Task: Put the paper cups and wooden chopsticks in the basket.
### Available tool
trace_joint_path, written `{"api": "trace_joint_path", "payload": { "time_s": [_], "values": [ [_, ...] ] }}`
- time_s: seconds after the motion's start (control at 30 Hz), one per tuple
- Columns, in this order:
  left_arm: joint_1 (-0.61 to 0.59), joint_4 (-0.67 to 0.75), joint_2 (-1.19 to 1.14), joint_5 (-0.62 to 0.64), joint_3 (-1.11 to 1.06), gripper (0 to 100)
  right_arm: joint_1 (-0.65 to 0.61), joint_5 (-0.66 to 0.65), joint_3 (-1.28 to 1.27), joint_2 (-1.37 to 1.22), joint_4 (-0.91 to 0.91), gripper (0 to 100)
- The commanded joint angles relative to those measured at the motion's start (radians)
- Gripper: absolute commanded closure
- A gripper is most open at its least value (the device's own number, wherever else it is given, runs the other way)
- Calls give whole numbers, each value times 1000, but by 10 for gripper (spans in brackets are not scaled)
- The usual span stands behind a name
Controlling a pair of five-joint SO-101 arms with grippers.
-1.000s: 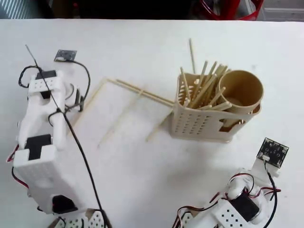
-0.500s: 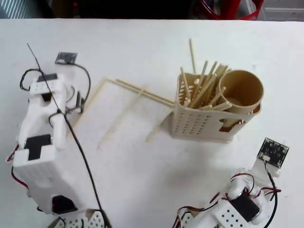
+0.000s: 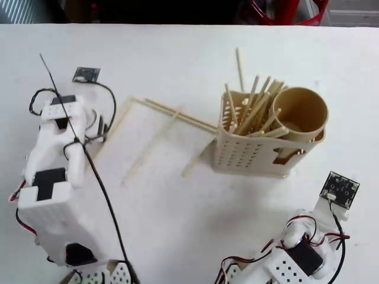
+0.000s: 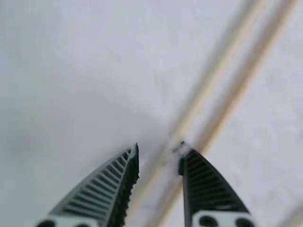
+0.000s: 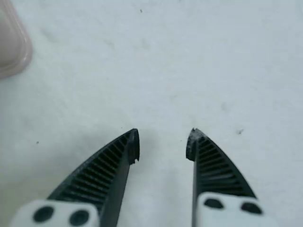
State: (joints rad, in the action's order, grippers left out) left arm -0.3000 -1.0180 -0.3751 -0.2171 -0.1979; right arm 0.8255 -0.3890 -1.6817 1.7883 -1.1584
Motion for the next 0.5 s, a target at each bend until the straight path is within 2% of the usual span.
{"api": "trace_joint_path", "payload": {
  "time_s": [0.0,0.17,0.33,0.47],
  "values": [
    [16,5,15,9,-8,849,-7,-2,-9,4,16,826],
    [22,3,13,8,-6,857,-4,-2,-9,4,16,826],
    [24,5,10,6,2,957,-4,-2,-9,4,16,826],
    [19,5,16,5,-5,925,-4,-2,-9,4,16,825]
  ]
}}
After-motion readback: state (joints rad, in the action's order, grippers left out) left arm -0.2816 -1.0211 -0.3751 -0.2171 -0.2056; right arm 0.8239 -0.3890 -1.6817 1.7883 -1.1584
